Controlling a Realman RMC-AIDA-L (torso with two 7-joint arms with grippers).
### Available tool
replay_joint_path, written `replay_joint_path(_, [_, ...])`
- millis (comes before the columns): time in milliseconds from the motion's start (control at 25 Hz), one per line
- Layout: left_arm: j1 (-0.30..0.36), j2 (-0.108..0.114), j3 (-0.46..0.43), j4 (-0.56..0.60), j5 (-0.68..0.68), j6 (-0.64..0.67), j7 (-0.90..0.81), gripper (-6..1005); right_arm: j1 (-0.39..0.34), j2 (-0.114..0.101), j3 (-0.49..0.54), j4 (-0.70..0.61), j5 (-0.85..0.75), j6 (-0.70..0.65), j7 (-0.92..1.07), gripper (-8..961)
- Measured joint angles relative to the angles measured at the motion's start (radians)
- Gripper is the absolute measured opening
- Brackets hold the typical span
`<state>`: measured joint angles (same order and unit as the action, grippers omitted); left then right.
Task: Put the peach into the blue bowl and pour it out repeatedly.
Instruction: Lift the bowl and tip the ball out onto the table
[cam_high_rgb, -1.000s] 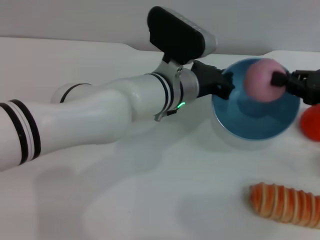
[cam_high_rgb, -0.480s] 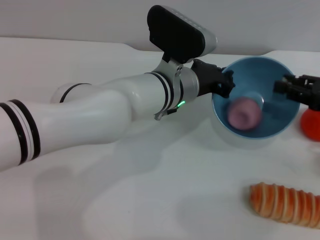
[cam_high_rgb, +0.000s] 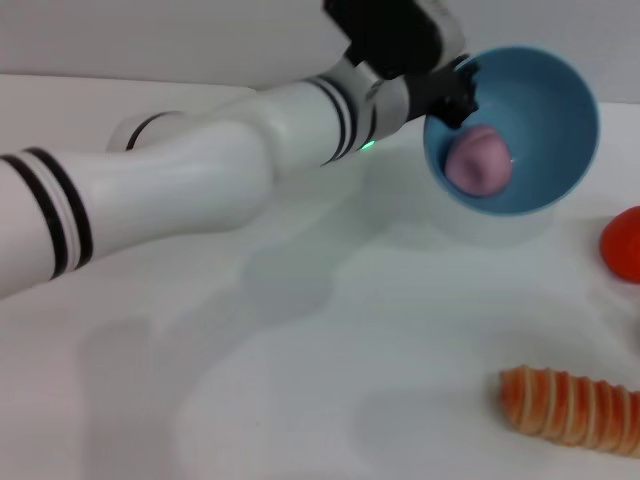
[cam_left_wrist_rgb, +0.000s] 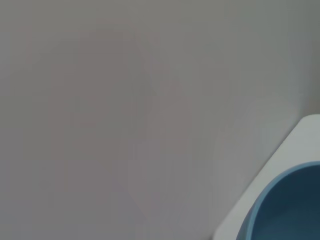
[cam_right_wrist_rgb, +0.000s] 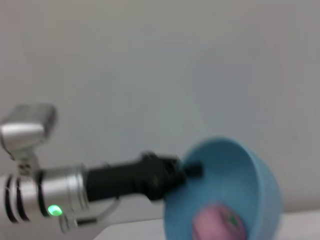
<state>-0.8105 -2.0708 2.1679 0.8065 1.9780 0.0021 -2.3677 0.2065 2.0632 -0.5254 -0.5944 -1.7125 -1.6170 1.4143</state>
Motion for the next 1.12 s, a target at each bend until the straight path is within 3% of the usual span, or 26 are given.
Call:
replay_joint_path(280, [-0.073,-0.007,-0.019,0.015,0.001,-0.018,0.254,0,-0.076,0.002,0.047,0.169,-0.001,-0.028,-0.121,413])
replay_joint_path(440, [-0.076,-0.008,0.041,0.035,0.001,-0.082,0.39,0,-0.088,0.001,0.075,0.244,-0.002,0.009,-0.171,413])
replay_joint_path(760, [0.001,-0.008,0.276,0.096,0.007,-0.323,0.669,-1,-0.083,0.002,0.076,0.272,-0.009,0.032,-0.184,413])
replay_joint_path(1120, [0.077,-0.008,0.392,0.104,0.18,-0.472,0.784,-1,-0.062,0.002,0.069,0.284,-0.009,0.042,-0.184,412])
